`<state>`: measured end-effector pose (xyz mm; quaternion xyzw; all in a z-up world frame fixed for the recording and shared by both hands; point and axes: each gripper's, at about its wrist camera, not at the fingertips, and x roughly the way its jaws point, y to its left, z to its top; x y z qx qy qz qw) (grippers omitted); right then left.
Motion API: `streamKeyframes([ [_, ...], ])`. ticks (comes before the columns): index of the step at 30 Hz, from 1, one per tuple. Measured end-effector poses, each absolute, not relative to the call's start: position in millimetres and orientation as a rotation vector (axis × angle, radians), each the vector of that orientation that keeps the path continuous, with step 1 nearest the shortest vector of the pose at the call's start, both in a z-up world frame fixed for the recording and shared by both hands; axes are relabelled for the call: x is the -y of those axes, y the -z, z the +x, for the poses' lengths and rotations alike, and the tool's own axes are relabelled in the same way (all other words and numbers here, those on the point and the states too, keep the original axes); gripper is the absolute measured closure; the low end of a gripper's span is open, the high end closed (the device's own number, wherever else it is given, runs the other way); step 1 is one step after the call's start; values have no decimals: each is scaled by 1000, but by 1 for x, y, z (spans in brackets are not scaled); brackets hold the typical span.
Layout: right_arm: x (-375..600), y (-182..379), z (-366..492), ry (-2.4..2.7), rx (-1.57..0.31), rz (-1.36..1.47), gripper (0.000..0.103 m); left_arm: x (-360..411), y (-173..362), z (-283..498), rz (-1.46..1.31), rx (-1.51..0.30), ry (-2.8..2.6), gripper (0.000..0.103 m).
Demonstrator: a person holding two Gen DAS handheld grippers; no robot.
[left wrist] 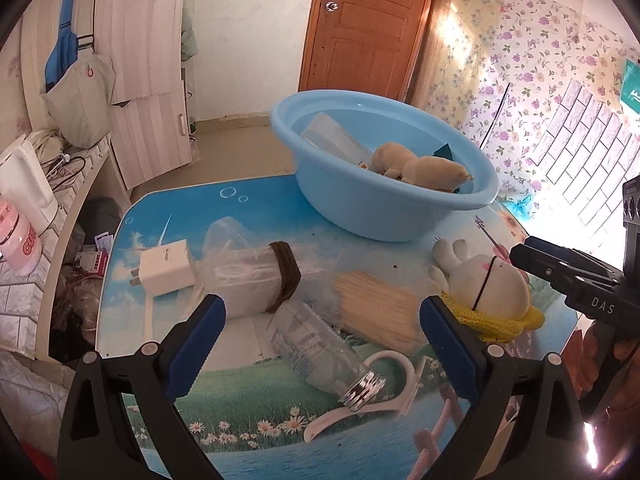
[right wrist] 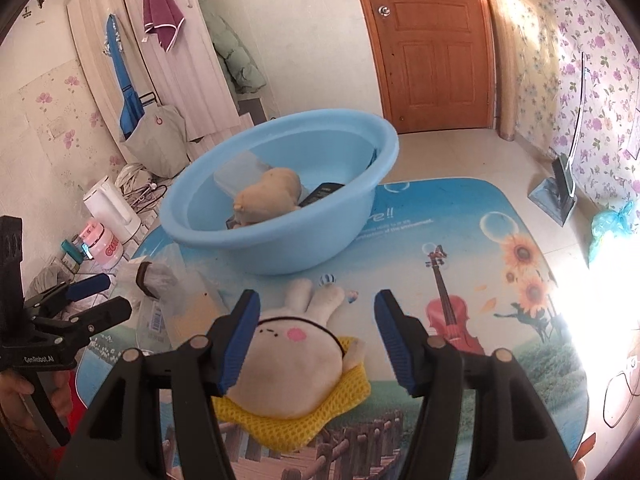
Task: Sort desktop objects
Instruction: 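Grasp the white bunny plush with the right tool, then grasp the glass jar with left tool while right tool holds the bunny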
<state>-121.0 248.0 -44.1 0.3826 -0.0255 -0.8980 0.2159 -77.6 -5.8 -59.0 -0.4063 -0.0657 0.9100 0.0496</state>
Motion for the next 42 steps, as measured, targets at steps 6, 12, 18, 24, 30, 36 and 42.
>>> streamKeyframes([
  [6, -240, 52, -116, 2422, 38, 1099, 44, 9, 69, -72, -1274, 207, -2761, 5],
  [12, -236, 52, -111, 2413, 49, 1095, 44, 11, 75, -68, -1284, 218, -2750, 5],
  [18, -237, 44, -101, 2411, 56, 1047, 44, 13, 84, -62, -1323, 212, -2733, 5],
  [24, -237, 49, -99, 2397, 55, 1072, 44, 14, 90, -58, -1341, 215, -2723, 5],
  [30, -238, 40, -92, 2387, 81, 1017, 44, 16, 95, -61, -1346, 288, -2694, 5],
  [36, -233, 50, -95, 2375, 59, 1064, 44, 6, 102, -67, -1362, 286, -2640, 12],
  [42, -234, 53, -98, 2395, 46, 1075, 44, -2, 107, -77, -1388, 230, -2626, 39],
])
